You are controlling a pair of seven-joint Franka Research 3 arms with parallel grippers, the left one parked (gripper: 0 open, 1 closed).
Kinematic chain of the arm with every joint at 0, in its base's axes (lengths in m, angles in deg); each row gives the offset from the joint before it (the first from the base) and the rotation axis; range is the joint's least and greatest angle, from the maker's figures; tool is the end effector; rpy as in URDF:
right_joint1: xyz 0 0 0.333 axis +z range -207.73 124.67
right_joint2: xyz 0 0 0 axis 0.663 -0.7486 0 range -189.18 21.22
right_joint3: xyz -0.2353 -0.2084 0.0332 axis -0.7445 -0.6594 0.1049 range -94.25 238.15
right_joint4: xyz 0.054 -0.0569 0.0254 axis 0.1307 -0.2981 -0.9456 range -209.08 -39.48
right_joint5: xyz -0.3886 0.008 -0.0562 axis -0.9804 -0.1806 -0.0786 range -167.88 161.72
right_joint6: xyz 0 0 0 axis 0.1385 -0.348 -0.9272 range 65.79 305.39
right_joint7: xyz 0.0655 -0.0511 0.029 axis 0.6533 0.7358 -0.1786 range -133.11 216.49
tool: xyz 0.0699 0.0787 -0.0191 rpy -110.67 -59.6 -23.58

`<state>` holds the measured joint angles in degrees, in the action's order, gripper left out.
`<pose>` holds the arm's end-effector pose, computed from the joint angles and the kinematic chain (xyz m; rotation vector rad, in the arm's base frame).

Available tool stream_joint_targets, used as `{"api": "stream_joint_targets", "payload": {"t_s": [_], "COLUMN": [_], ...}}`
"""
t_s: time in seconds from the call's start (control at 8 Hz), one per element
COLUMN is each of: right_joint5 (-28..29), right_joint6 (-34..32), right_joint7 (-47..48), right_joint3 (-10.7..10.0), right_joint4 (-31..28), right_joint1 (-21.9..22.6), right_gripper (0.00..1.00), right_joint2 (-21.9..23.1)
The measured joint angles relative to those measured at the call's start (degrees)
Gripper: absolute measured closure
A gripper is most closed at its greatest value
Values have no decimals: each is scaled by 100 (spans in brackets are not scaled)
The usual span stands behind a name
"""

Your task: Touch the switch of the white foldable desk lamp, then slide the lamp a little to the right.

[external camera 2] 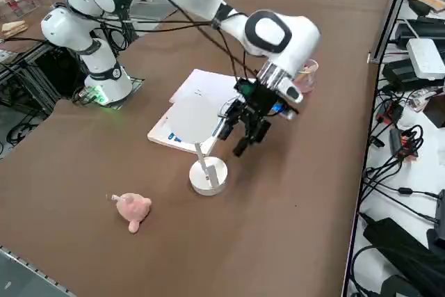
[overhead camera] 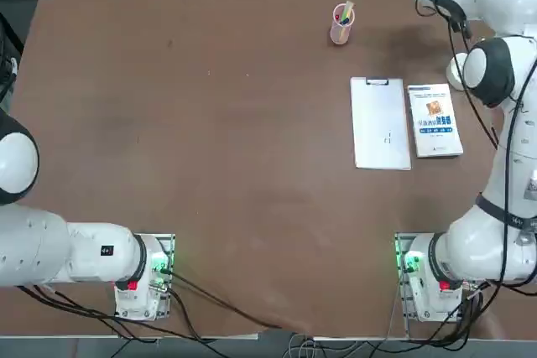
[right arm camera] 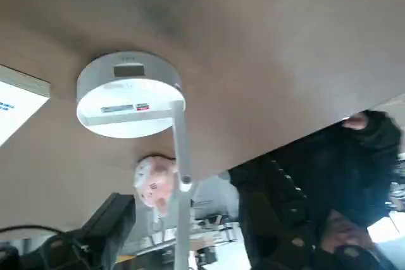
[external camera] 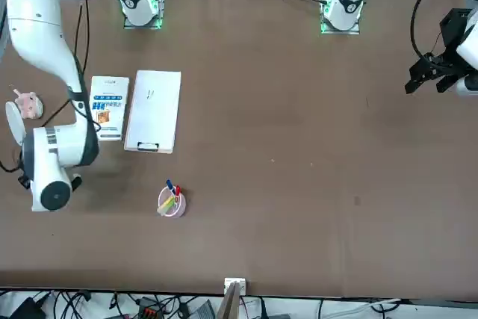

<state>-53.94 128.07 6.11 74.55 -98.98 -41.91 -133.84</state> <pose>0.7217 -0.0677 0.2772 2.1221 0.9600 -0.8684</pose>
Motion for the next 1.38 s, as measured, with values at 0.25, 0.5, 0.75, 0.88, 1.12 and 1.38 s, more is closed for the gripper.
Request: {"api": "stream_joint_targets", "payload": {"t_s": [0.25,0.5,0.75,0.88,1.12,1.38], "right_joint5": [-192,388,1455,2007,3039,3853], "right_joint6": [-19,-101,-262,-446,-996,-1289], "right_joint7": [-37,-33,-29,82,489,1181], "right_joint3": [38,202,300,303,309,313], "right_joint4": [148,232,236,237,170,-279], "right_joint1": [661,1004,1004,999,992,972], "right_gripper": [0,0,0,0,0,0], "right_joint2": [109,551,1224,1537,2220,3050]}}
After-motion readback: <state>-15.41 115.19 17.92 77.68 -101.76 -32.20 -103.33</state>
